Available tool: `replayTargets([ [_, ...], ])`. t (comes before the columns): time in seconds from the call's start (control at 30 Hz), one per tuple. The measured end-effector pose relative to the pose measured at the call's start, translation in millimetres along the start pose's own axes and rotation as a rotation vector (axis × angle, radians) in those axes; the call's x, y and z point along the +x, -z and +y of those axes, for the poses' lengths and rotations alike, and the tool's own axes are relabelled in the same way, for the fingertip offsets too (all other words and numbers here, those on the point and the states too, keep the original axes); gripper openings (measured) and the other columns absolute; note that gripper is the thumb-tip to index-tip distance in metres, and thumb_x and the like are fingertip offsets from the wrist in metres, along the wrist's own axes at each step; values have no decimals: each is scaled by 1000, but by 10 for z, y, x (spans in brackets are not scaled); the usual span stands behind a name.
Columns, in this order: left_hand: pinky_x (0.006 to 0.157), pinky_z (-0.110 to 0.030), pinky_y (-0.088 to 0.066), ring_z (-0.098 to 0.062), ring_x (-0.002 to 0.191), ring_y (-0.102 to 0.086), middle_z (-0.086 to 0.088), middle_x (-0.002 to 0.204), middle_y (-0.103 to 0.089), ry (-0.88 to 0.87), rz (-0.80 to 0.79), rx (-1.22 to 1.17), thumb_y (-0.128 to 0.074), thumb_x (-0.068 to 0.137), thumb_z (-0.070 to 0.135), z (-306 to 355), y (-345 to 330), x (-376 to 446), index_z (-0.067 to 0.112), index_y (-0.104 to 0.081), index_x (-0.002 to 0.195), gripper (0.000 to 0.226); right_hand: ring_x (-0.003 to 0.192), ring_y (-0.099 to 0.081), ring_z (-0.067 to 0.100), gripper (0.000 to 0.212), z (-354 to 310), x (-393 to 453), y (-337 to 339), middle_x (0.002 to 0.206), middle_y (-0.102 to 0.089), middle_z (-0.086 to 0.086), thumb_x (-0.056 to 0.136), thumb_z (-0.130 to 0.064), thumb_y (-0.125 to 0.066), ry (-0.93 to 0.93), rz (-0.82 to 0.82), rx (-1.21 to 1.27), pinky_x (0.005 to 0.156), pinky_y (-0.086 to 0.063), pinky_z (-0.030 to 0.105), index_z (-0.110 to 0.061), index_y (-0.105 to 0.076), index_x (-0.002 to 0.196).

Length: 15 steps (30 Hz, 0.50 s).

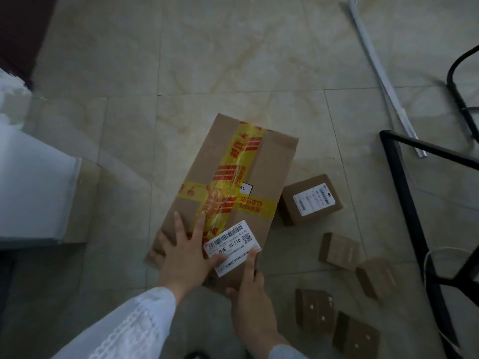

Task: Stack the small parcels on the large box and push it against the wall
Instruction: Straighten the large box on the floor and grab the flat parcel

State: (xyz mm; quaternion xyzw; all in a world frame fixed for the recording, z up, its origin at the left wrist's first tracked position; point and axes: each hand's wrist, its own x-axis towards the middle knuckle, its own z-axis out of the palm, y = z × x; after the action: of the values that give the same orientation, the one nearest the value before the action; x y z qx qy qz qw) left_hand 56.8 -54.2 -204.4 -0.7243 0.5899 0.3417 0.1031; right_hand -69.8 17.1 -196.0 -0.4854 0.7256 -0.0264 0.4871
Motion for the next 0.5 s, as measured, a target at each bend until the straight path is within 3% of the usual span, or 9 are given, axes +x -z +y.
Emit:
replayTargets([
  [0.13, 104, -72, 4, -48, 137, 21, -7, 155, 26, 21, 125, 8, -29, 61, 87, 5, 17, 225, 43, 14, 141, 101, 107, -54, 20, 96, -148, 130, -118, 137, -31, 4, 91, -38, -49, 29, 6, -56, 82, -46, 34, -31, 43, 117],
  [0.27, 106, -67, 12, -42, 139, 21, -4, 156, 20, -7, 327, 69, -11, 60, 92, -89, -8, 480, 42, 10, 143, 99, 117, -45, 15, 105, -189, 340, -239, 139, -33, -1, 79, -71, -34, 165, 32, -159, 90, -41, 31, -10, 39, 121],
  [0.3, 106, -64, 13, -40, 140, 19, -3, 157, 18, -22, 374, 91, -6, 58, 91, -122, -16, 513, 44, 12, 142, 98, 114, -48, 15, 107, -163, 381, -237, 138, -39, -1, 74, -80, -23, 227, 102, -184, 89, -43, 32, -6, 32, 129],
  [0.33, 107, -62, 13, -39, 141, 17, -1, 157, 17, -38, 411, 112, -2, 55, 90, -152, -30, 553, 48, 14, 140, 96, 103, -56, 14, 107, -81, 474, -226, 128, -51, 0, 74, -82, -13, 322, 247, -239, 82, -48, 33, -4, 12, 142],
  [0.37, 109, -60, 12, -37, 141, 16, 1, 157, 17, -48, 423, 130, 1, 53, 90, -185, 11, 548, 51, 18, 137, 94, 87, -62, 13, 98, -18, 545, -176, 112, -61, 0, 78, -78, -9, 395, 374, -289, 69, -52, 30, -6, -19, 143],
  [0.4, 110, -57, 11, -35, 142, 16, 3, 157, 18, -75, 438, 139, 3, 52, 89, -186, -66, 591, 55, 22, 134, 91, 78, -63, 12, 81, 168, 653, -125, 100, -64, -1, 82, -73, -9, 471, 449, -333, 61, -52, 28, -16, -40, 130],
  [0.43, 111, -54, 11, -32, 142, 17, 4, 156, 20, -106, 447, 150, 5, 51, 89, -189, -91, 614, 58, 27, 129, 87, 81, -63, 14, 67, 272, 751, -41, 101, -62, 2, 85, -69, -11, 539, 523, -372, 63, -54, 31, -24, -46, 120],
  [0.5, 113, -46, 10, -23, 141, 21, 11, 150, 29, -185, 477, 154, 13, 48, 88, -179, -113, 623, 63, 32, 120, 78, 109, -57, 26, 60, 424, 1045, 138, 123, -55, 10, 88, -64, -17, 673, 584, -426, 85, -47, 43, -25, -48, 121],
])
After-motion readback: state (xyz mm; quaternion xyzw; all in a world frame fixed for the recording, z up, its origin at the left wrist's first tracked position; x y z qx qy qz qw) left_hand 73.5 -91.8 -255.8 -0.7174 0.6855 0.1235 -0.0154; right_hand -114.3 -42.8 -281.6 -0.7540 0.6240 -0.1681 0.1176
